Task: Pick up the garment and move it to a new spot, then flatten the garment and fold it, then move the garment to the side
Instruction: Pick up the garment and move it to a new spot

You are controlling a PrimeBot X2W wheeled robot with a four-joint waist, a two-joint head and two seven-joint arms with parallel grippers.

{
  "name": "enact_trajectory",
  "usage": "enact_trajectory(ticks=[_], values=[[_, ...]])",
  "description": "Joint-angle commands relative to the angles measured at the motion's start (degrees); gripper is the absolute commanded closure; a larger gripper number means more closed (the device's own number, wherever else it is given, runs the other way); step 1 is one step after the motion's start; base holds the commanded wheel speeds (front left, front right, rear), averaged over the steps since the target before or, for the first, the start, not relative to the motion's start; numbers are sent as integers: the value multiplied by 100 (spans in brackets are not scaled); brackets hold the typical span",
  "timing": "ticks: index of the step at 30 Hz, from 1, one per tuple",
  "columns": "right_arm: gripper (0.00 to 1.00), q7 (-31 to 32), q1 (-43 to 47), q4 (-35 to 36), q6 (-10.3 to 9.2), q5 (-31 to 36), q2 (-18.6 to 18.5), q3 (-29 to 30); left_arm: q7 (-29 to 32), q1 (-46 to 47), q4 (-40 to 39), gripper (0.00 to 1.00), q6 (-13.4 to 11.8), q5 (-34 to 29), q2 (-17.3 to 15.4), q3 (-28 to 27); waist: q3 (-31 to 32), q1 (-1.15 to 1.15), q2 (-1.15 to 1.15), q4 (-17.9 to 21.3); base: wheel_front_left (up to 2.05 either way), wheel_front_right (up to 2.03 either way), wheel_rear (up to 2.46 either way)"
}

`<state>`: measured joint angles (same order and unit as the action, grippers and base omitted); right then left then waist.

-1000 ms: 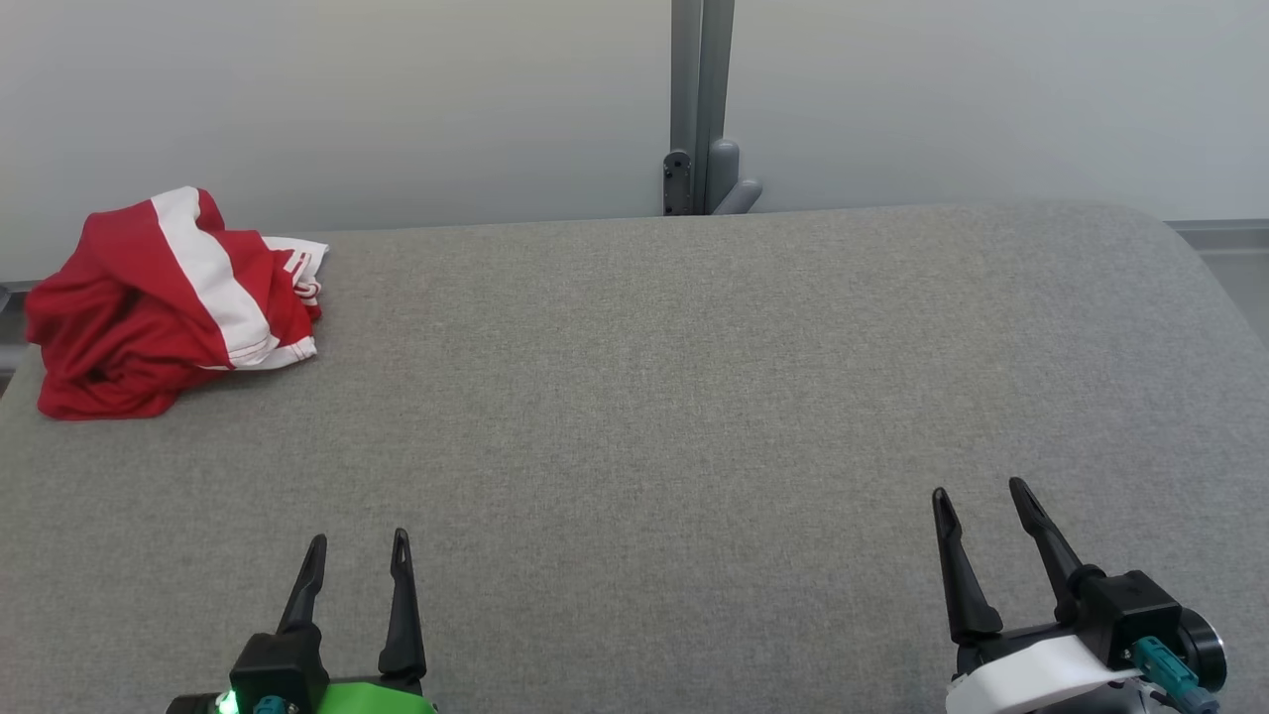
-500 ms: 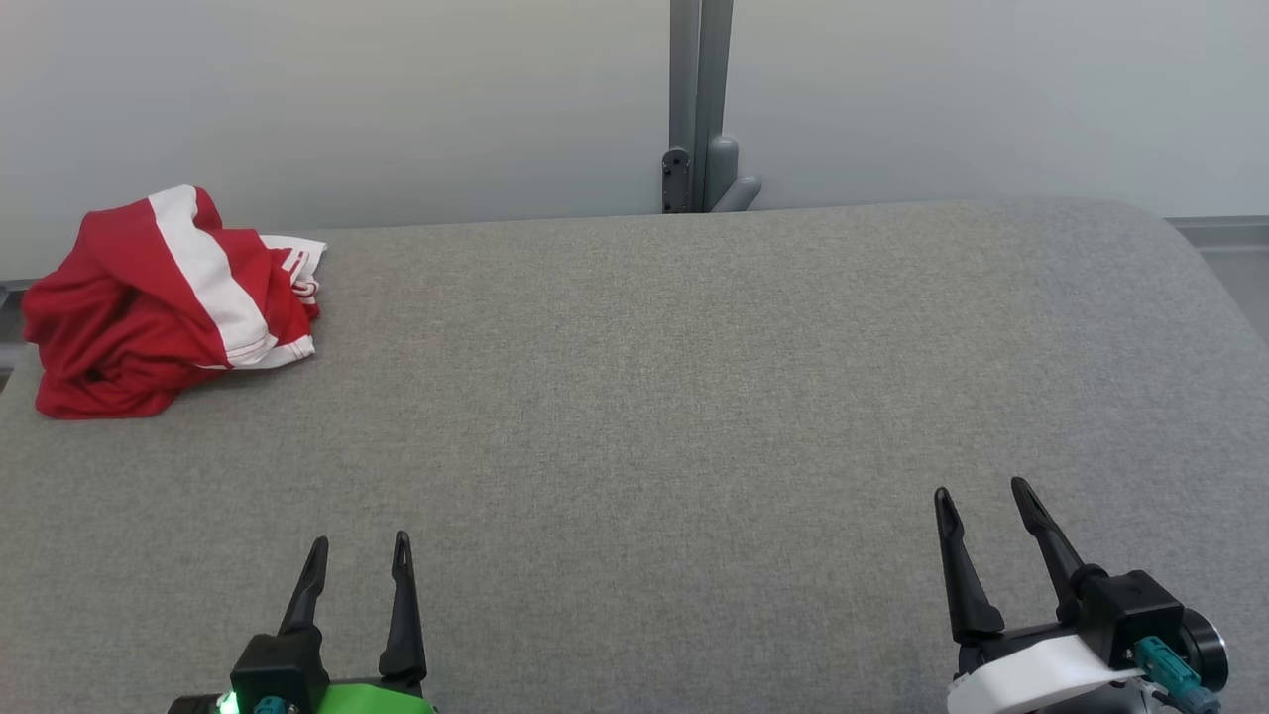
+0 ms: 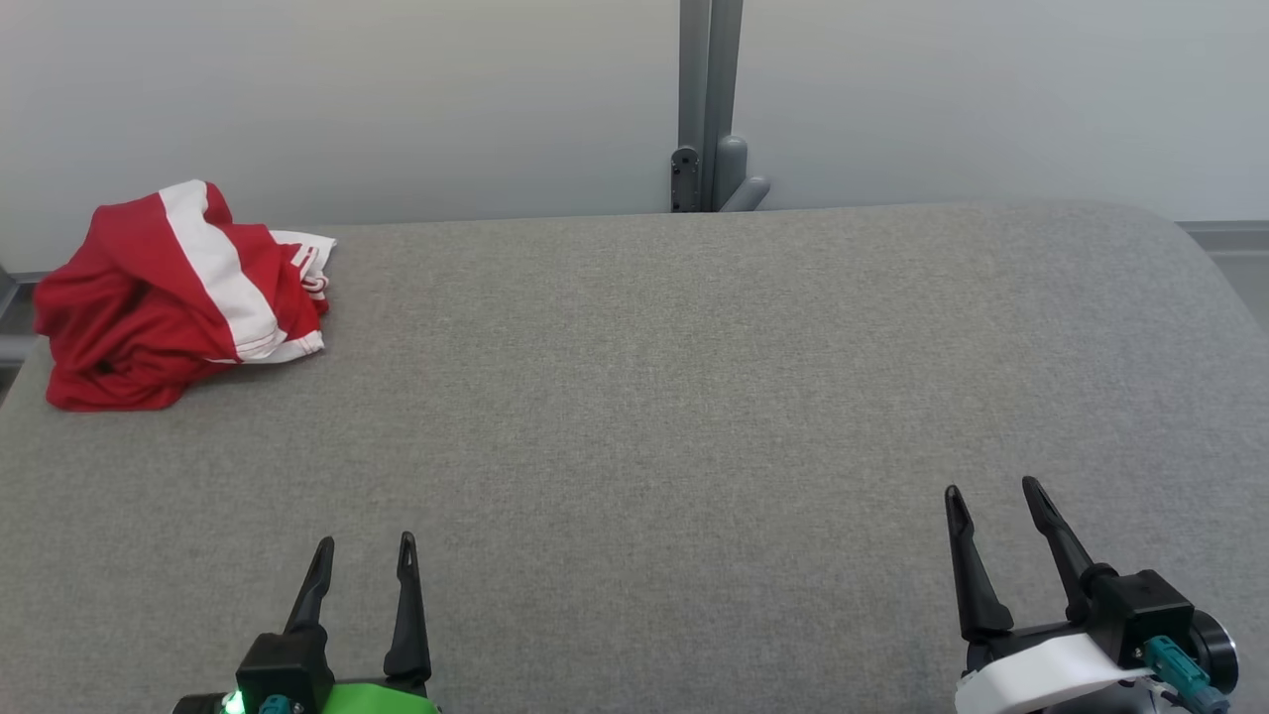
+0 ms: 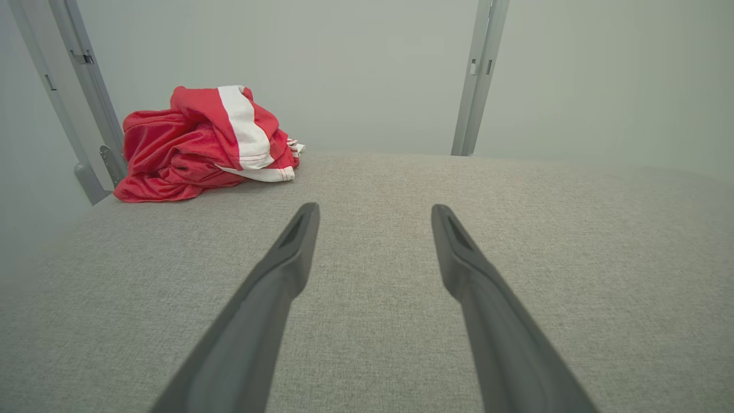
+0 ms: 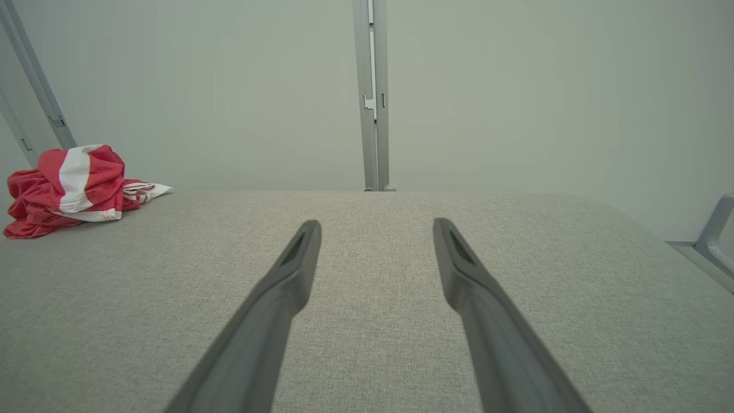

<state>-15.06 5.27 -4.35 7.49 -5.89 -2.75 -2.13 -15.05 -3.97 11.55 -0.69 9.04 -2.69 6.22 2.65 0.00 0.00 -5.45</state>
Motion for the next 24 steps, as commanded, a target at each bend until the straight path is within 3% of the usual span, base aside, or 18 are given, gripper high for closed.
enact_trajectory(ticks=[1, 9, 19, 24], values=[[0, -24, 58, 15, 0, -3, -25, 39, -16, 61, 23, 0, -6, 22, -36, 11, -1, 0, 0, -65, 0, 0, 0], [0, -23, 97, 30, 0, -66, -22, 77, -15, 164, 55, 0, 6, -76, -35, -2, -12, 0, 0, -700, 0, 0, 0], [0, -23, -20, 48, 0, -138, -24, 7, -15, 173, 33, 0, 42, -167, -31, -160, -67, 0, 0, -2226, 0, 0, 0], [0, -23, -336, -63, -1, -11, -29, -328, -15, 20, -216, 0, -130, -12, -29, -398, -298, 0, 0, -2398, 0, 0, 0]])
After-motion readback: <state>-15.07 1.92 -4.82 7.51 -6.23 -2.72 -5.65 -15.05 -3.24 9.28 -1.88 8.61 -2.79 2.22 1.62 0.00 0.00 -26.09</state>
